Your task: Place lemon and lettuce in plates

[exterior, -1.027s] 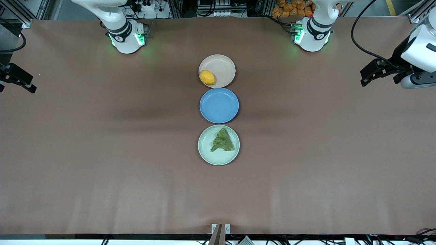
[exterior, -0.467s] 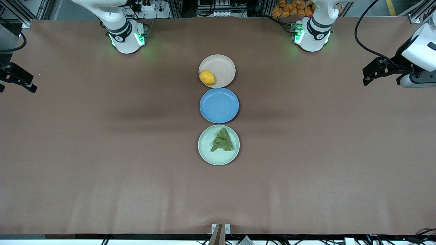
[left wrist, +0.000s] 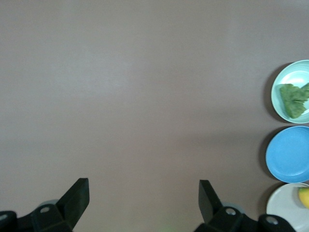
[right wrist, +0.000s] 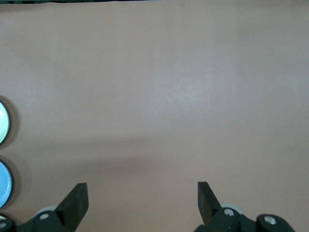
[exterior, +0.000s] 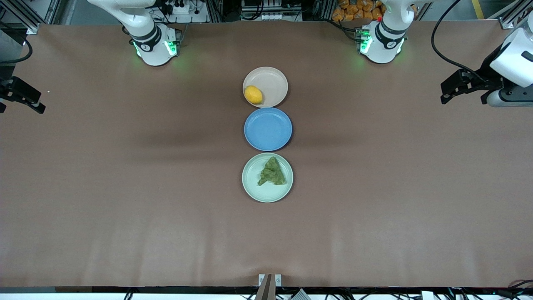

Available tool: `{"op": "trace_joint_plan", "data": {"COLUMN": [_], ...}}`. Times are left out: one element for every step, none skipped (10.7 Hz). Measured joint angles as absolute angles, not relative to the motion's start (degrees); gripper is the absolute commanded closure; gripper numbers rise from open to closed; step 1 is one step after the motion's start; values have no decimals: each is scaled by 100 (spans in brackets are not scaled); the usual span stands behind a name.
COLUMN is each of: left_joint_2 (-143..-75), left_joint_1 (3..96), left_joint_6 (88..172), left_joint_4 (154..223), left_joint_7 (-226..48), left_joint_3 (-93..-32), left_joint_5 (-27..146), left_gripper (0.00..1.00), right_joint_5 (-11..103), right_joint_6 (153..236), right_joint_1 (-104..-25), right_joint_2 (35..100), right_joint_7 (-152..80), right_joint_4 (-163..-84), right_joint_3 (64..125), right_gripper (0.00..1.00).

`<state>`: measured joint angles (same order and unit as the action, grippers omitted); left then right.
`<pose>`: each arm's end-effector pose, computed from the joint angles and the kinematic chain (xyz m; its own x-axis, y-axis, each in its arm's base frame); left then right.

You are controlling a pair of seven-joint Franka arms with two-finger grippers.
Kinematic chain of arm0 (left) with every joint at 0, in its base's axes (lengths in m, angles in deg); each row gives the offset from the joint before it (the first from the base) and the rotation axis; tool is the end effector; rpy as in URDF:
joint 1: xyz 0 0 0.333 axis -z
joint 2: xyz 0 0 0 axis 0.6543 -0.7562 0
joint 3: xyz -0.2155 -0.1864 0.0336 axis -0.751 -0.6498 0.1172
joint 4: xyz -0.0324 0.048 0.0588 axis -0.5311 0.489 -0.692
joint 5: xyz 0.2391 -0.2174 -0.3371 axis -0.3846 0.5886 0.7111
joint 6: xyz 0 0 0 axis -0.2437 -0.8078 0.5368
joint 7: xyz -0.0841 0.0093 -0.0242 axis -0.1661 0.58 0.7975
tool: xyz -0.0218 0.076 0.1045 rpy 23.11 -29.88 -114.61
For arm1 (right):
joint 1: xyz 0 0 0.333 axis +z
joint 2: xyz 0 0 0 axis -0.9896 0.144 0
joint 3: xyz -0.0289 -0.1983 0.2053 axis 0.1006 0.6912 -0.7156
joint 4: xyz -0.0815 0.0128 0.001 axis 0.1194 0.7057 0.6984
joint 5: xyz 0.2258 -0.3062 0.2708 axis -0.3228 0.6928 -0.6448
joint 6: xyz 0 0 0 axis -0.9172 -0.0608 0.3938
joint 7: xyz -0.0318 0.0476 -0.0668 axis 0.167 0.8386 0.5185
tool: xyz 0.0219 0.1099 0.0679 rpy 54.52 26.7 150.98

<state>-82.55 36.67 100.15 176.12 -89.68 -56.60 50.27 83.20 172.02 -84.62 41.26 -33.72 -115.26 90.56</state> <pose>0.6148 -0.0892 0.6052 0.9996 -0.0239 0.0117 -0.0239 -0.9997 -0.0040 0.6213 -0.0487 0.6054 0.9947 -0.0268 0.0992 -0.0277 -0.9996 0.0078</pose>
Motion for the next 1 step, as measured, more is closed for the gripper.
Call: {"op": "trace_joint_plan", "data": {"left_joint_2": [-8255], "left_joint_1": [3667], "left_joint_6": [10015], "left_joint_4": [17612], "left_joint_7": [-8968], "left_joint_3": [-5660], "left_joint_5": [5082], "left_gripper": [0], "right_joint_5": [8320], "right_joint_6": [17199], "right_joint_1": [-8462], "right_joint_2": [4126], "right_joint_7": [-3372], "right_joint_4": [-11527], "right_joint_3": [9056], "right_gripper": [0]}}
